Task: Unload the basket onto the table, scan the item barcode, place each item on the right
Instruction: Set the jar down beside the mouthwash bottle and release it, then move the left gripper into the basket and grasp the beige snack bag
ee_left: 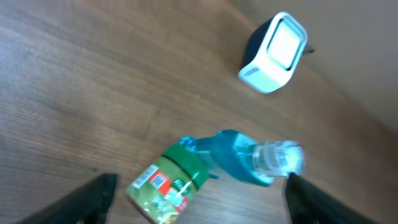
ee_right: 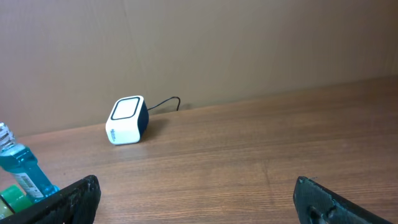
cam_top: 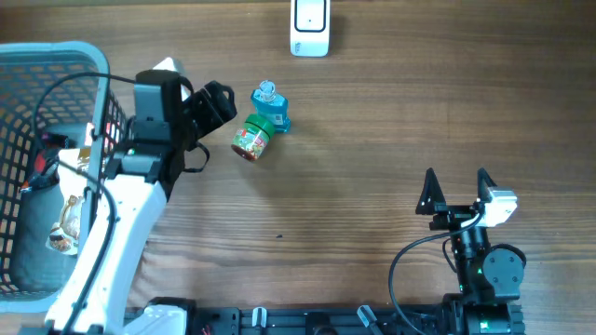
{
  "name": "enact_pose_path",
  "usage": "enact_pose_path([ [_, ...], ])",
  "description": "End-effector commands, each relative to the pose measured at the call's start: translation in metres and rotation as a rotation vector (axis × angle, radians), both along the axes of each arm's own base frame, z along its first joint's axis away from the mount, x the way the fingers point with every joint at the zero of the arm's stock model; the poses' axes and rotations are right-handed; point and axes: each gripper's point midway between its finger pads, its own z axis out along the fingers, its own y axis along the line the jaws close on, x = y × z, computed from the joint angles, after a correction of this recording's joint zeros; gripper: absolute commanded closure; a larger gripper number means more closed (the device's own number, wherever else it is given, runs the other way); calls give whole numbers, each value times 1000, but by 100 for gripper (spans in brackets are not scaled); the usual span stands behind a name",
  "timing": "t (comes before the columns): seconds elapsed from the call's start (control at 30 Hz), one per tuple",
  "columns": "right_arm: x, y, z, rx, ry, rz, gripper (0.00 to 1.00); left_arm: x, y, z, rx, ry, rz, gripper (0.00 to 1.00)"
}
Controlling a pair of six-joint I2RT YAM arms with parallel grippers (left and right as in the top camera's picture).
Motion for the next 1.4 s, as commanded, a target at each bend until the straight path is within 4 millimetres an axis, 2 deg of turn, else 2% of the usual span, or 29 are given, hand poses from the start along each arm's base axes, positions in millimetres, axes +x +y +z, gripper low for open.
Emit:
enact_pose_path([
  [0.0,0,3,1,-11,-8,16,0,-8,3,50,14,-154,-8,0],
  [0.13,0,3,1,-11,-8,16,0,-22,14,109,87,-357,-34,0],
  [0.2,0,3,1,-11,-8,16,0,-37,24,141,139,-463,-30,0],
  [0.3,0,3,1,-11,-8,16,0,-53,44,159,230,-518,24,0],
  [0.33,0,3,1,-11,-8,16,0,-58,60,161,270,-514,91,0],
  [0.4,0,3,1,-11,-8,16,0,-76,113,161,382,-465,345,0],
  [0.47,0,3,1,-11,-8,16,0,-91,147,157,439,-415,510,0],
  [0.7,0,3,1,-11,-8,16,0,-123,214,130,534,-233,737,0],
  [0.9,0,3,1,-11,-8,16,0,-138,248,102,456,-120,900,0],
  [0.93,0,3,1,-11,-8,16,0,-137,257,82,383,-60,924,0],
  [1.17,0,3,1,-11,-8,16,0,-138,285,6,225,198,969,0],
  [1.27,0,3,1,-12,-8,16,0,-138,298,-32,115,300,964,0],
  [1.37,0,3,1,-11,-8,16,0,-143,308,-62,23,375,971,0],
])
